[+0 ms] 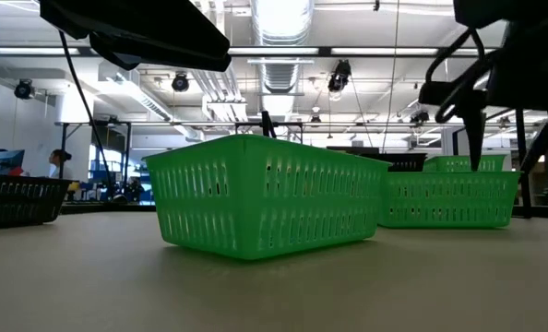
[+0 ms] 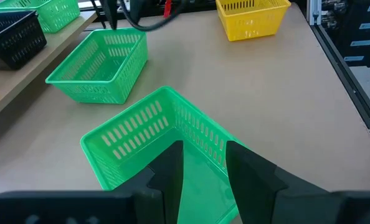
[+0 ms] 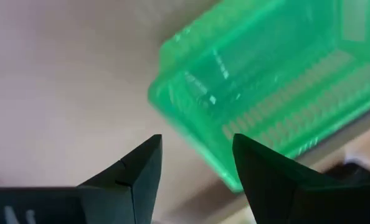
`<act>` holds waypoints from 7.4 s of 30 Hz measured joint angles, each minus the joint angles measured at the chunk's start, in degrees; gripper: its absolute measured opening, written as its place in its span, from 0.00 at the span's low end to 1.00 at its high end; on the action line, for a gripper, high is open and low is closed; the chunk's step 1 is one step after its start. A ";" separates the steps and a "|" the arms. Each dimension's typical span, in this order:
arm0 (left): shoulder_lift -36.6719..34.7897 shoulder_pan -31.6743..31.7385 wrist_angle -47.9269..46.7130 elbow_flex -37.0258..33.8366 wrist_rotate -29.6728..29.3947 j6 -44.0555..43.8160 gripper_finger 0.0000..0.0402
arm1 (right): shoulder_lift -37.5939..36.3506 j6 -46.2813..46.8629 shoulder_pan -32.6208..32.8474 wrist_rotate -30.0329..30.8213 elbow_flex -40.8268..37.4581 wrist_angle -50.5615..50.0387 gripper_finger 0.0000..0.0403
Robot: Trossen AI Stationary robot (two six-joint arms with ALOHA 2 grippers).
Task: Stack baskets on shelf by color
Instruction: Stack the top green bin on top of the green bin on the shelf, then stack the yellow bin on top of the yellow bins on the shelf
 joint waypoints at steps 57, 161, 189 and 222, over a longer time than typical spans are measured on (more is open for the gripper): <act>0.00 0.11 0.52 0.00 0.00 -0.02 0.26 | -12.00 19.77 -45.81 2.05 9.23 -16.47 0.02; 0.00 -0.42 2.10 -2.30 0.02 -0.07 0.26 | 1.96 129.00 32.57 -11.01 7.38 11.71 0.50; -1.26 -3.75 7.45 -4.21 -3.29 0.46 0.26 | 21.17 66.83 19.86 16.55 36.47 -2.40 0.02; -1.29 -3.78 7.56 -4.26 -3.44 -0.11 0.26 | 19.58 8.84 -36.40 -9.29 39.87 9.66 0.02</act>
